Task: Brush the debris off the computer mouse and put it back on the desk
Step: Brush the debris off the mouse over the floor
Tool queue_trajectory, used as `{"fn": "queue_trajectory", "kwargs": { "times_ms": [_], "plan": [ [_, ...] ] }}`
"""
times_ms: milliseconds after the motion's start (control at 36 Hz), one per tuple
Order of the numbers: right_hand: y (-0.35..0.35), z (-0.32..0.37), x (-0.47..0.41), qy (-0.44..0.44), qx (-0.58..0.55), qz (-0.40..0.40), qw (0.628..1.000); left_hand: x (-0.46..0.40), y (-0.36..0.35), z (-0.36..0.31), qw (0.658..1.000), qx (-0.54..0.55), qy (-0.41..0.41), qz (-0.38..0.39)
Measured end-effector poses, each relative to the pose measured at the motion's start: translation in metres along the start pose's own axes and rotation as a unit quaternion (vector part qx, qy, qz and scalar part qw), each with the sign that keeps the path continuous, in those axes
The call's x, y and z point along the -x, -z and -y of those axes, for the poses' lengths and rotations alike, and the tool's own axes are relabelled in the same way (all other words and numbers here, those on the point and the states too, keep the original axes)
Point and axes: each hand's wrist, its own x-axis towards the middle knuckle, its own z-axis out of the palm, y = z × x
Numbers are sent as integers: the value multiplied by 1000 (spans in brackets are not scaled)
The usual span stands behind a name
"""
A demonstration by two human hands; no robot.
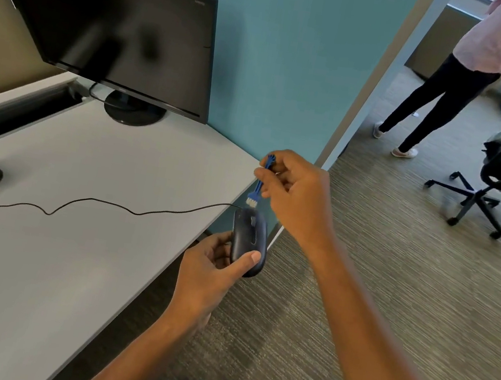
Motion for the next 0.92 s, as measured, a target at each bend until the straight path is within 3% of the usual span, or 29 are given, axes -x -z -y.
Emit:
{"fn": "queue_trajectory", "kwargs": {
  "times_ms": [111, 250, 389, 500, 556, 667, 778, 833, 917],
  "plan": [
    [0, 2, -2, -23, -36, 101, 994, 1, 0, 0, 1000, -11, -4, 0],
    [-3, 0, -7, -20, 4, 35, 999, 2, 1, 1, 1000, -16, -5, 6],
    [-5, 1, -8, -49, -51, 84, 994, 3, 2, 0, 1000, -3, -5, 6],
    [-4, -3, -9, -43, 11, 24, 999, 3, 5, 0, 1000, 3, -11, 9],
    [-2, -3, -9, -50, -17, 17, 998, 2, 6, 1, 1000, -1, -12, 11],
    [0, -6, -7, -73, -66, 72, 993, 3, 7, 2, 1000, 9, -16, 8],
    [2, -12, -6, -56, 33, 12, 998, 2, 7, 4, 1000, -3, -6, 7],
    [4, -13, -3, -53, 26, -16, 998, 2, 7, 6, 1000, -11, 0, 6],
    [4, -11, 2, -48, -11, 5, 999, 1, 6, 5, 1000, -15, 2, 0]
  ]
}}
